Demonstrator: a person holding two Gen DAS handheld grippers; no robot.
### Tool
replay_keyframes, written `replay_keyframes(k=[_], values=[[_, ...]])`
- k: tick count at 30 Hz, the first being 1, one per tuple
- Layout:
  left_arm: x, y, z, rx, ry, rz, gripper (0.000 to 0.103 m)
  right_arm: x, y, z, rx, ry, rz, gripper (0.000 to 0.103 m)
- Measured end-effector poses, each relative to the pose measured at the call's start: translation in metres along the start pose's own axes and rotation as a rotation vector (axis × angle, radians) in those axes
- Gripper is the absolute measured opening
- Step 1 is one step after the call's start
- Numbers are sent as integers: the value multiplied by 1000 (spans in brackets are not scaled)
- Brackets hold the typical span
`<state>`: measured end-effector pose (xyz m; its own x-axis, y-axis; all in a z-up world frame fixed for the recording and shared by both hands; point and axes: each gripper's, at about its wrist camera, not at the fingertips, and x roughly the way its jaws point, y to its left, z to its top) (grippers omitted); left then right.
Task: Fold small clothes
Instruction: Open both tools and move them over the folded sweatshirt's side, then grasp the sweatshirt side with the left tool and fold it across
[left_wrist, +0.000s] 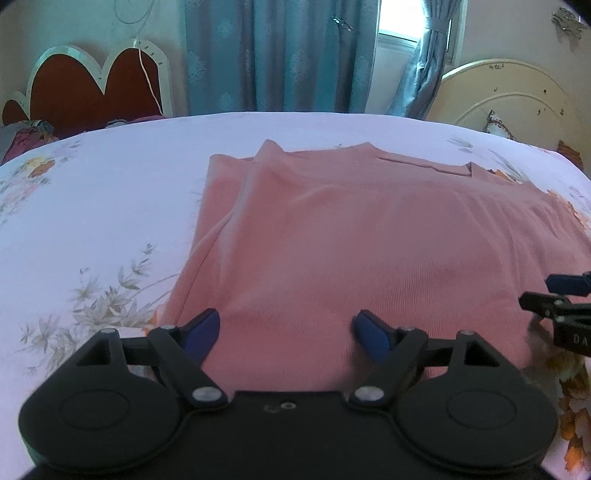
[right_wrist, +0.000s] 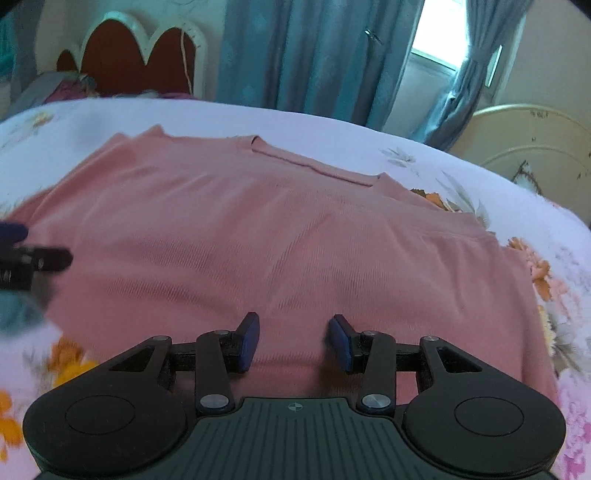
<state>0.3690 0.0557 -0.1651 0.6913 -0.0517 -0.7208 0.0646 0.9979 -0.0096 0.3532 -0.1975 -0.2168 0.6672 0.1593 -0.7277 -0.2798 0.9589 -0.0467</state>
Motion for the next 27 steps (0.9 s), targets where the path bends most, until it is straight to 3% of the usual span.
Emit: replay_keyframes(k=[11,18,22,27], values=[[-27,14,-10,-119,99,-84,83,-25,-1,13,96,-6,64,43],[-32,29,-20,-275,171,-146,86,-31,4,25,95,-13,73,43],[-28,34,-25,-350,155,-175,91,-34,3,32,102,-25,65,43],[-15,40,-25,-489,81,-243,98,-23,-3,37,137,-7,46,43]])
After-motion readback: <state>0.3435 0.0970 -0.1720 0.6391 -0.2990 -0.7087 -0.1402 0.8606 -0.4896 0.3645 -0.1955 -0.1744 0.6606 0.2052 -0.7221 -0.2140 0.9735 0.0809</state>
